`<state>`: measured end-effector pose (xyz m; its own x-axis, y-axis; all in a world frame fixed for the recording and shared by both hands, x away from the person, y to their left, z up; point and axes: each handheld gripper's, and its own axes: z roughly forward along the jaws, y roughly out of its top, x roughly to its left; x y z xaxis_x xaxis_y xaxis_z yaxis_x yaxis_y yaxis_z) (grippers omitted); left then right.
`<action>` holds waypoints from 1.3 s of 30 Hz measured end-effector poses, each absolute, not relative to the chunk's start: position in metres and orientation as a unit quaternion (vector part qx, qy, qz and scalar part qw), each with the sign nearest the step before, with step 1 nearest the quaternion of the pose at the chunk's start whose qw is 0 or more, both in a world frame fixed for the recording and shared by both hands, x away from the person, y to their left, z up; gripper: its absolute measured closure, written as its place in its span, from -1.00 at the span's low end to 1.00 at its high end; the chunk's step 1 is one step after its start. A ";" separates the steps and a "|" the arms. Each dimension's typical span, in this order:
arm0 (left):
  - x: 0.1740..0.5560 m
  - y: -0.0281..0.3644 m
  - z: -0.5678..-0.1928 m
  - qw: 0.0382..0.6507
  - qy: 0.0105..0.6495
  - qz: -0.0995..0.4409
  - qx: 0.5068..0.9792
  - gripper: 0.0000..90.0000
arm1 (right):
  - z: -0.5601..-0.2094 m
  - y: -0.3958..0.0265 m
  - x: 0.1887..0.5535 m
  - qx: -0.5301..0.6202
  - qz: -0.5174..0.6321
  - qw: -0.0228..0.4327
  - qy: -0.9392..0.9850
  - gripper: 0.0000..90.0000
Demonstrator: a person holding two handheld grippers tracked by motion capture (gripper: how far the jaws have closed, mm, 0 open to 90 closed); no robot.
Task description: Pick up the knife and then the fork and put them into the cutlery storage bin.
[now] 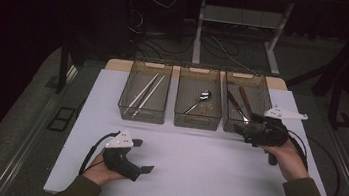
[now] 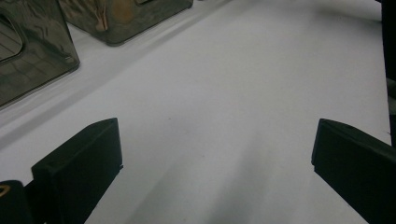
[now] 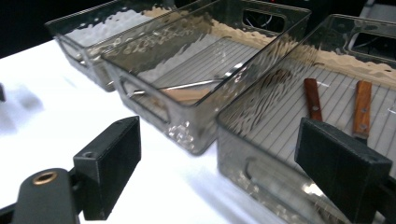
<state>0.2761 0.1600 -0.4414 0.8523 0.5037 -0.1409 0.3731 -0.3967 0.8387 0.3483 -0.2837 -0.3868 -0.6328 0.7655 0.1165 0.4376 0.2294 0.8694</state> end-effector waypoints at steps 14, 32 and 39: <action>0.273 0.159 -0.438 0.489 0.259 0.070 0.830 -0.99 | -0.410 -0.287 0.307 0.376 0.500 0.157 0.764 -0.67; 0.272 0.158 -0.438 0.489 0.258 0.068 0.831 -0.98 | -0.434 -0.287 0.270 0.360 0.490 0.130 0.783 -0.67; 0.272 0.159 -0.437 0.490 0.258 0.068 0.830 -0.98 | -0.441 -0.290 0.260 0.354 0.479 0.127 0.793 -0.67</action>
